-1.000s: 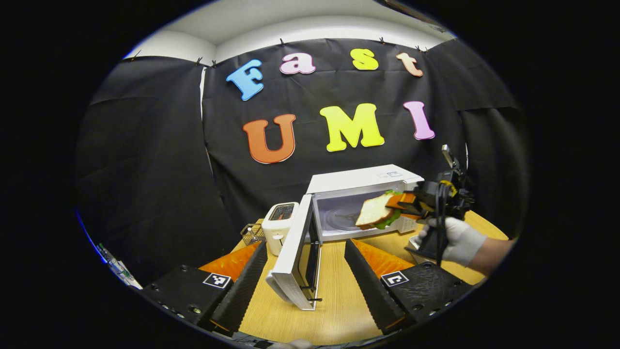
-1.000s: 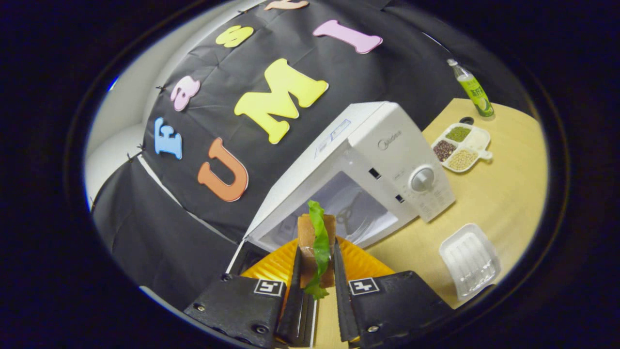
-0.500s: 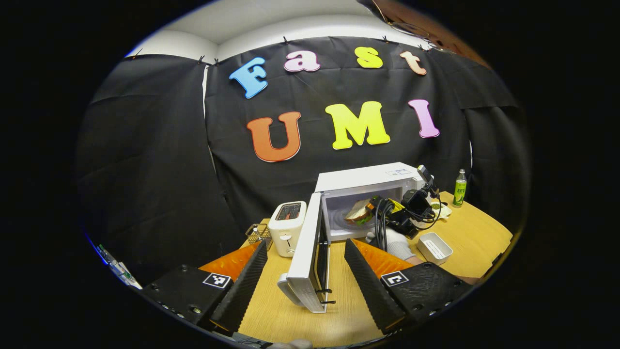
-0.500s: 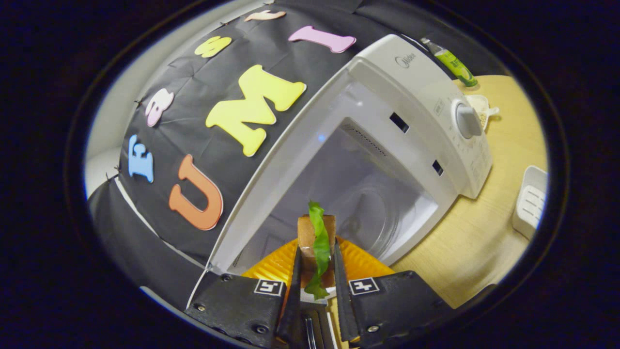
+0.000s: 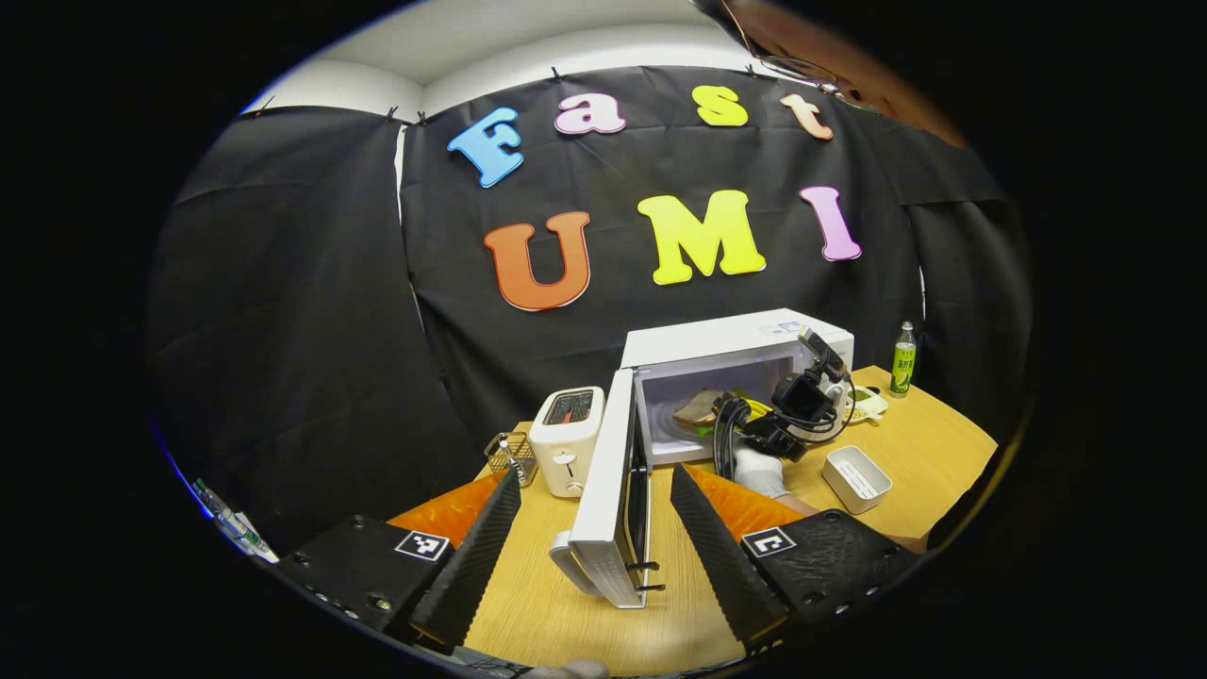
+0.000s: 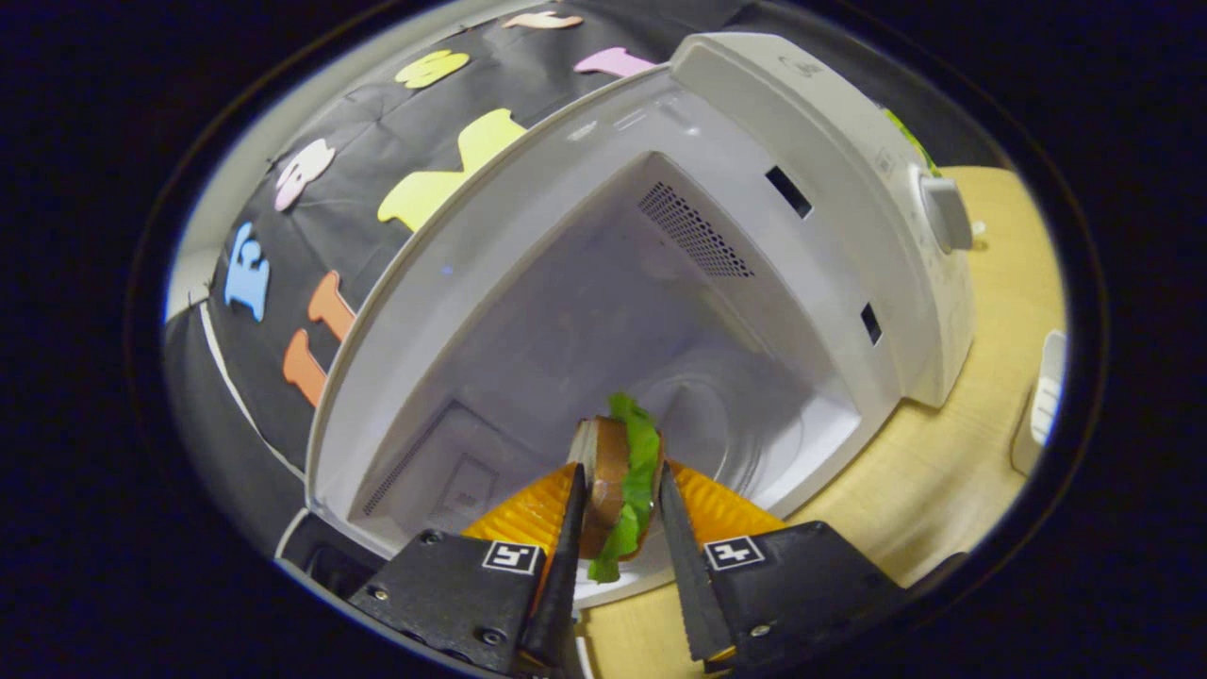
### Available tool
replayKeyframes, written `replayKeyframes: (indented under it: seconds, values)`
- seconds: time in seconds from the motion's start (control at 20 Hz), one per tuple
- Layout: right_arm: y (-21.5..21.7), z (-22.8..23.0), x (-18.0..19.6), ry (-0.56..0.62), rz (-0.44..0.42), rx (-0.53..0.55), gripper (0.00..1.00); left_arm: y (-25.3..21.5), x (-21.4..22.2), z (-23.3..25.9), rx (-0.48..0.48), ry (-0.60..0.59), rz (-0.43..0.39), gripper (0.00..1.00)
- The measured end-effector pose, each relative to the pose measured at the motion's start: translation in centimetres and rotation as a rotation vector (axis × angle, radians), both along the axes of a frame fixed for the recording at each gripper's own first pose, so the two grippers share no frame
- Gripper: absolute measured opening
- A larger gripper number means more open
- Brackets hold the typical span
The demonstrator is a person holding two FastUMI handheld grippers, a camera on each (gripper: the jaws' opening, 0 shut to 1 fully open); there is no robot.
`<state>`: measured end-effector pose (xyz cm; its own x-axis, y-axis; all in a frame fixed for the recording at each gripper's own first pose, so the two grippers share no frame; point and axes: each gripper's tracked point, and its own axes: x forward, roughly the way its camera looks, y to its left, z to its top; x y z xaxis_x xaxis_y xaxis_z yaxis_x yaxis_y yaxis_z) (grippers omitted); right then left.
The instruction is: Open the microwave oven with the left hand, put the food in, and close the microwave oven.
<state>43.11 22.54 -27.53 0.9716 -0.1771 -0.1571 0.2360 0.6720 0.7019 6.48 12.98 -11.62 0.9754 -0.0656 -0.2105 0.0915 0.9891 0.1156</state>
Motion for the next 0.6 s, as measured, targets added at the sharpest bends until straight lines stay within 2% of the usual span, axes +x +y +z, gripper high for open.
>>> replayKeyframes:
  seconds: [0.1,0.15,0.2,0.35,0.4,0.6]
  values:
    - [-1.1,-0.3,-0.5,0.027,-0.018,-0.082,0.62,-0.1,-0.1,0.1,-0.004,-0.005,0.000,0.97]
    - [-1.7,0.2,-1.0,0.022,-0.032,-0.140,0.61,-0.1,-0.1,0.1,-0.001,-0.006,0.003,0.96]
    - [-2.0,0.9,-1.1,0.005,-0.031,-0.182,0.67,0.0,-0.1,0.1,-0.003,-0.006,0.001,0.96]
    - [-1.8,3.2,-2.8,-0.021,0.011,-0.265,1.00,0.0,0.0,0.3,0.000,-0.015,0.002,0.97]
    - [-1.7,3.9,-3.6,-0.025,0.033,-0.282,0.91,0.0,0.1,0.6,-0.005,-0.019,-0.001,0.97]
    - [-3.1,6.6,-8.9,-0.020,0.092,-0.406,0.91,-0.2,0.4,1.9,-0.010,-0.043,-0.026,0.96]
